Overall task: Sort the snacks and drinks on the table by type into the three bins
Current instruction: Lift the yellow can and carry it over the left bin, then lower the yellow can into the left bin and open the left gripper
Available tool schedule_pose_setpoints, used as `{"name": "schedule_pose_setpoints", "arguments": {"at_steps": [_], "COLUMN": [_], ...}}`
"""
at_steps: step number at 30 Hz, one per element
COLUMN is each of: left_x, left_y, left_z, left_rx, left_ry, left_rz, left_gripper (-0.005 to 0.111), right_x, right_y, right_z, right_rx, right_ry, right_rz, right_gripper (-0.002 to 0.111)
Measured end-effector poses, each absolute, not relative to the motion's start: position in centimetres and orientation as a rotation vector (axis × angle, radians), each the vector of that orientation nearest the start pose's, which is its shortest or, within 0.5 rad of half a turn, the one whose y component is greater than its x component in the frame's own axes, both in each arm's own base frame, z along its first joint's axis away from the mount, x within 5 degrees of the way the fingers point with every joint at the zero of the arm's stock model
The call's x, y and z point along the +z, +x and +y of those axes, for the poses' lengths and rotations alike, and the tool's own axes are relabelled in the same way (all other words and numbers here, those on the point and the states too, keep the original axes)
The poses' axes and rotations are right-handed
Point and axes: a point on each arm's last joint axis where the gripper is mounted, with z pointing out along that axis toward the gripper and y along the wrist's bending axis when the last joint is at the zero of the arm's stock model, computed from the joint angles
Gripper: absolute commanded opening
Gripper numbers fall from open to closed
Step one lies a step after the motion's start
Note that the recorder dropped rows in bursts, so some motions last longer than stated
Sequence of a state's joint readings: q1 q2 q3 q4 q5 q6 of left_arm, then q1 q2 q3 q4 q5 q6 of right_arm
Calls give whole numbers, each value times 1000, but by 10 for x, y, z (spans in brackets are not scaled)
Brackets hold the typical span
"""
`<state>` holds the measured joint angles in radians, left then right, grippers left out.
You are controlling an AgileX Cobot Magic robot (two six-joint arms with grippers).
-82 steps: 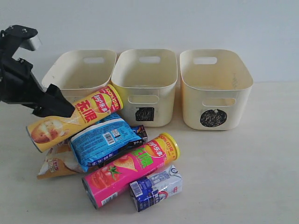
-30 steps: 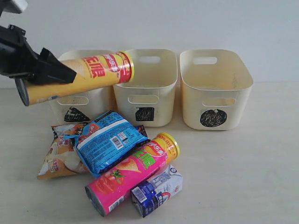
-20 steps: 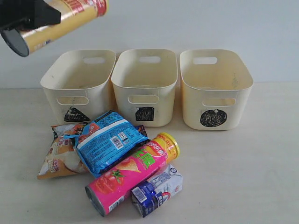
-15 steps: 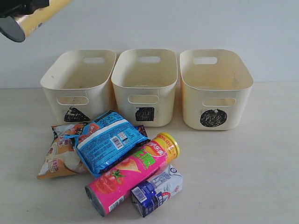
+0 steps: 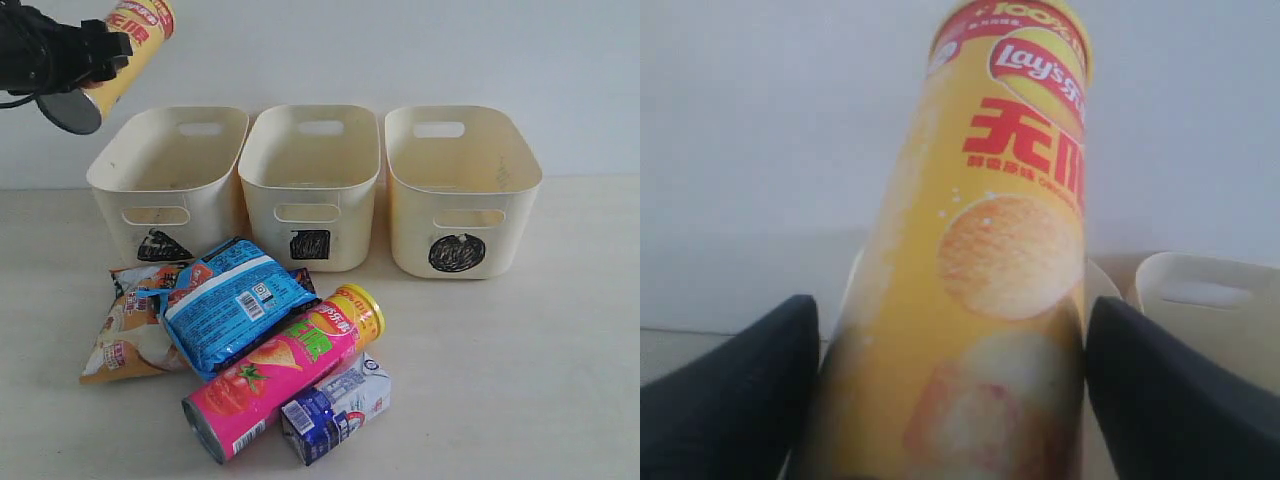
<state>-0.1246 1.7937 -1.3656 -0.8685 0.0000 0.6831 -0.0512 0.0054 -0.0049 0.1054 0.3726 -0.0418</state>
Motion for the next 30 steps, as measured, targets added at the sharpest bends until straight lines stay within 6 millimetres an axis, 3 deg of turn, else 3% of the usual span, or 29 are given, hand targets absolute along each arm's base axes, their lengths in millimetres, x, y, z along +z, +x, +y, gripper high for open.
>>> {"name": "schedule_pose_setpoints", "arguments": {"at_steps": [3,6,19,22,27,30], "left_x": [281,268,243,244,244,246], "left_y": [439,447,461,461,461,460], "left_z": [-55,-56,-67,-67,-67,-68], "left_rx": [-237,-263,-277,-272,-274,-284], "left_ry": [-105,-150,-155,-158,-157,-151], "left_rz": [1944,1965,2006,1999,2002,2005], "left_gripper": [5,14,85,96,97,88], "right_x": [181,181,181,181,181,181], "right_y": [53,53,53,53,53,53], "right_z": [1,1,1,1,1,1], "right_rx": [39,39,39,39,39,39], "right_ry": [73,73,73,73,73,73], "right_rz": [1853,1853,1853,1853,1853,1853], "right_gripper": [1,1,1,1,1,1]}}
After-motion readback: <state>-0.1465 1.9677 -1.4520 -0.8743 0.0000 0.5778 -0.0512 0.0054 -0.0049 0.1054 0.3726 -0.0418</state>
